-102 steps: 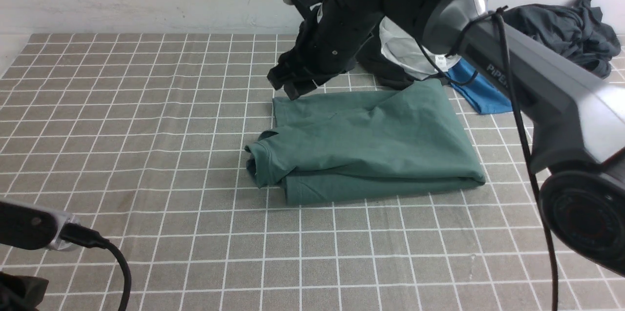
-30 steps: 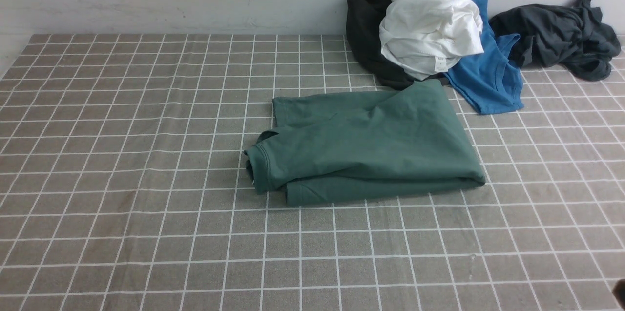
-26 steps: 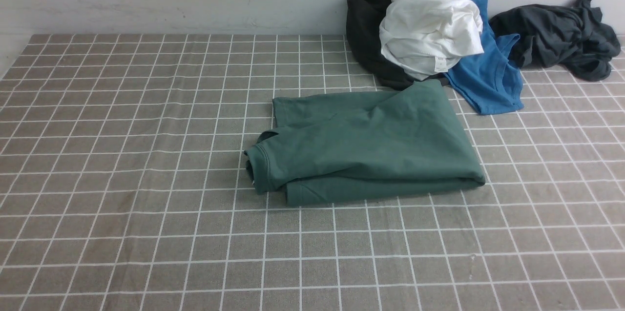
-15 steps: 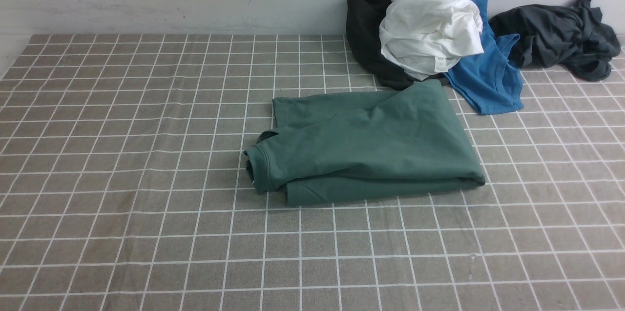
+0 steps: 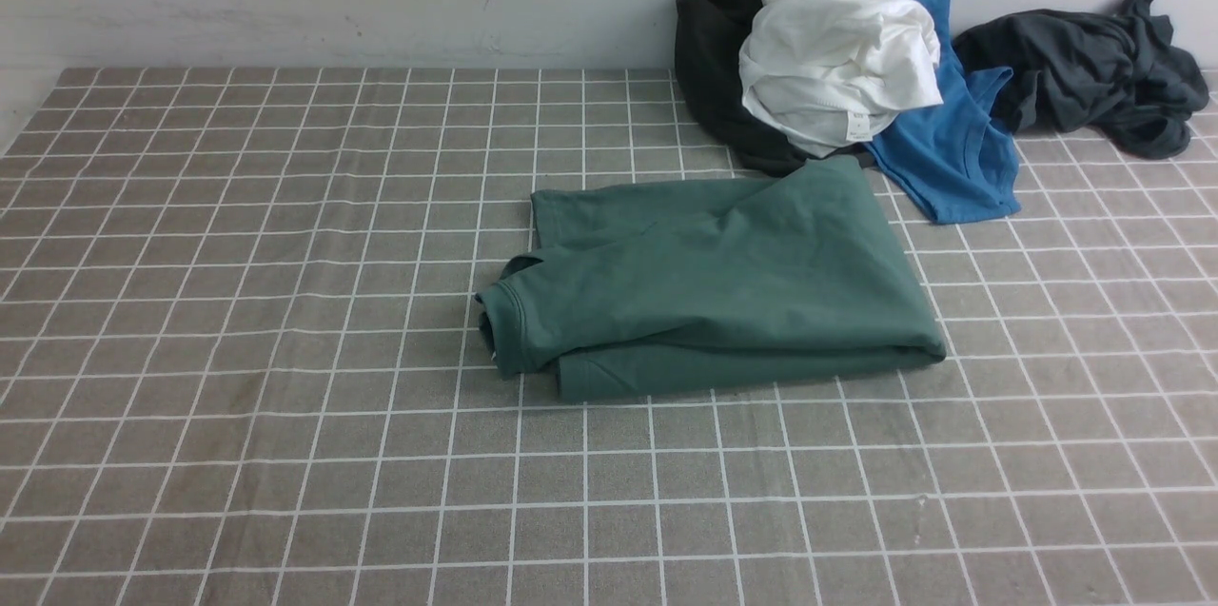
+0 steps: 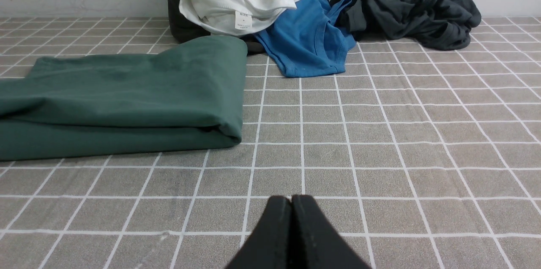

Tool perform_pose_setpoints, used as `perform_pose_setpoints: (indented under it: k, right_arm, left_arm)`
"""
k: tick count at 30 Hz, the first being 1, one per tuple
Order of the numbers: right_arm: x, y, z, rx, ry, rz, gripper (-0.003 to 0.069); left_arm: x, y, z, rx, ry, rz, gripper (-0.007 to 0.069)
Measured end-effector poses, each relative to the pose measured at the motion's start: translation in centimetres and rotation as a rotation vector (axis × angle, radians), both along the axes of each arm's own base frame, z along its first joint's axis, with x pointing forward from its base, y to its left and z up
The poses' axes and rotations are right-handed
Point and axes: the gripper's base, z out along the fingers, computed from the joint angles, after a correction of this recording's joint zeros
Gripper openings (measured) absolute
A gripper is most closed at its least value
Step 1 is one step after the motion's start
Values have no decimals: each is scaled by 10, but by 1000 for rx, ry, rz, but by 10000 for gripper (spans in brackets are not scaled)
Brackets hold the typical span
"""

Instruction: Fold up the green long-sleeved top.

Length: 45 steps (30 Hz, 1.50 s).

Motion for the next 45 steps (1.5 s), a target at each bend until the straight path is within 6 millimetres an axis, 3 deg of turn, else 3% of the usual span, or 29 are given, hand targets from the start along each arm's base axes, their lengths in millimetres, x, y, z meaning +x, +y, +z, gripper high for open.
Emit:
perform_pose_setpoints:
  k: [8,10,16,25,45]
  right_arm:
    - [0,0,0,0,2,0,-13]
    - [0,0,0,0,2,0,-13]
    - [0,0,0,2,2,0,-13]
    - [0,0,0,4,3,0,-13]
    - [0,0,0,4,2,0,-13]
  left_arm:
    - [11,0,-42,-111,94,123,-7]
    - [15,1,-60,-134,111,159,-7]
    - [12,0,-77,-153,267,171,-7]
    - [11,-3,-78,-42,258,118,-7]
    - [12,-2,-78,-74,260,162,-7]
